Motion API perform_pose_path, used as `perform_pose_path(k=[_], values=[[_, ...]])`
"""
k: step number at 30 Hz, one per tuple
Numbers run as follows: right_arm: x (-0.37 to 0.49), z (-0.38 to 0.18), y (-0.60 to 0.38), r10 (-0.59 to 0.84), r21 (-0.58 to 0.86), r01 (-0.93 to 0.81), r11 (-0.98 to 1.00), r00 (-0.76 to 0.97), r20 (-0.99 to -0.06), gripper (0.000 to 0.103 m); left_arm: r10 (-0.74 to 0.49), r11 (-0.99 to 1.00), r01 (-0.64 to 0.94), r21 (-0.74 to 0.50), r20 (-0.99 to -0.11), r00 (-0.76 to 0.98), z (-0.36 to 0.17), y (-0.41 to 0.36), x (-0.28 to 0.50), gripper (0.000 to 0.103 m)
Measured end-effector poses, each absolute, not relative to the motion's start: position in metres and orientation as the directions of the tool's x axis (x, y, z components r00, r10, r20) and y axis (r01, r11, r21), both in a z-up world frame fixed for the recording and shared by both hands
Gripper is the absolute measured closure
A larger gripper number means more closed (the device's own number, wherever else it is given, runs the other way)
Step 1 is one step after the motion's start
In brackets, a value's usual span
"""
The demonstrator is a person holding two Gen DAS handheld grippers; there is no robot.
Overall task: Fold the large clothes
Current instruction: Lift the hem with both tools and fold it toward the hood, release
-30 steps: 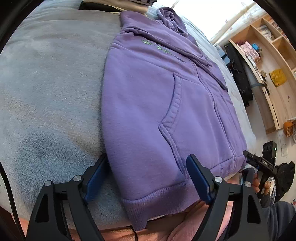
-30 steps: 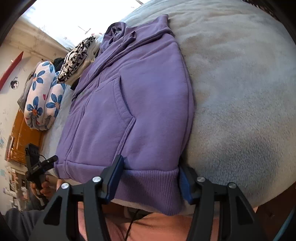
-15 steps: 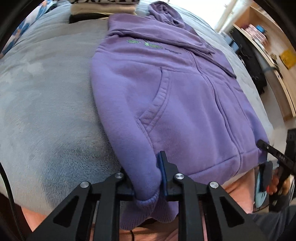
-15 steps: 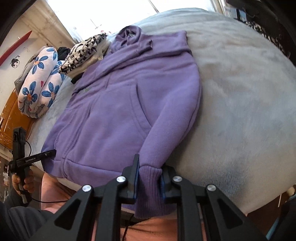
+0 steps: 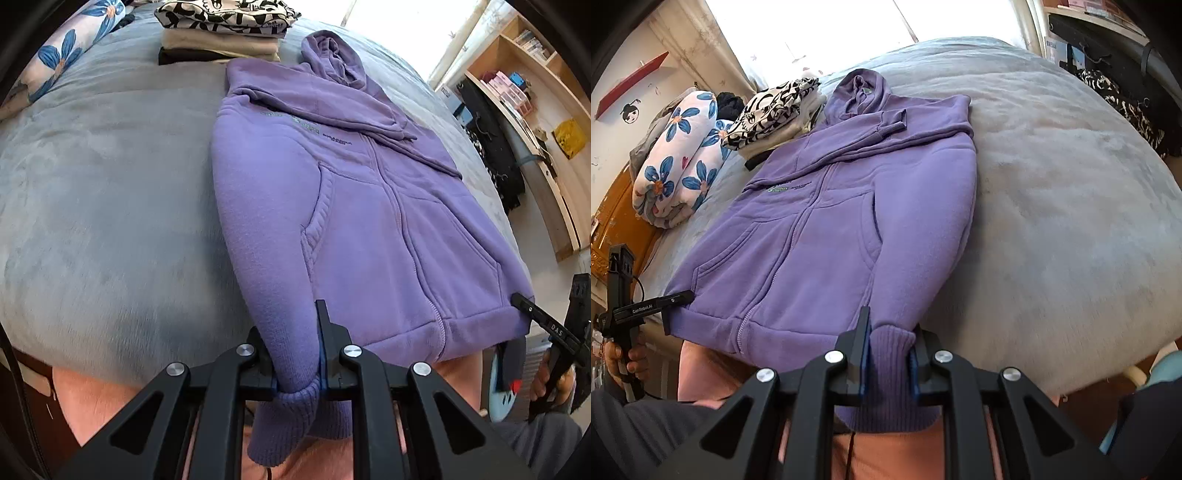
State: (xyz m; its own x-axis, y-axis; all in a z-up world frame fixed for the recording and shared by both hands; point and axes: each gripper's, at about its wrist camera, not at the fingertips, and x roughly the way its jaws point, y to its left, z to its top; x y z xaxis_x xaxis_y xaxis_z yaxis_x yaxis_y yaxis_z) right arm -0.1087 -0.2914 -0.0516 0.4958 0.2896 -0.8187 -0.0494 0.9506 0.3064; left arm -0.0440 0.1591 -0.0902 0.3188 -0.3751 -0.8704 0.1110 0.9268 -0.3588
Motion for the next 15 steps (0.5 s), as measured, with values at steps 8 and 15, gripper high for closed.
perform_pose_path(k=[8, 15], values=[[-0.122, -0.036, -0.305, 0.334, 0.367, -0.034, 0.930, 0.493, -0.803, 0.088, -0.444, 0.895, 0.093, -0.436, -0.852, 0.277, -0.071, 0.182, -0.049, 0.091], [-0.084, -0.014, -0.313, 0.395, 0.447, -0.035, 0.894, 0.534, -0.748, 0.087, -0.496, 0.865, 0.111, -0.490, -0.796, 0.347, -0.032, 0.197, -0.008, 0.091]])
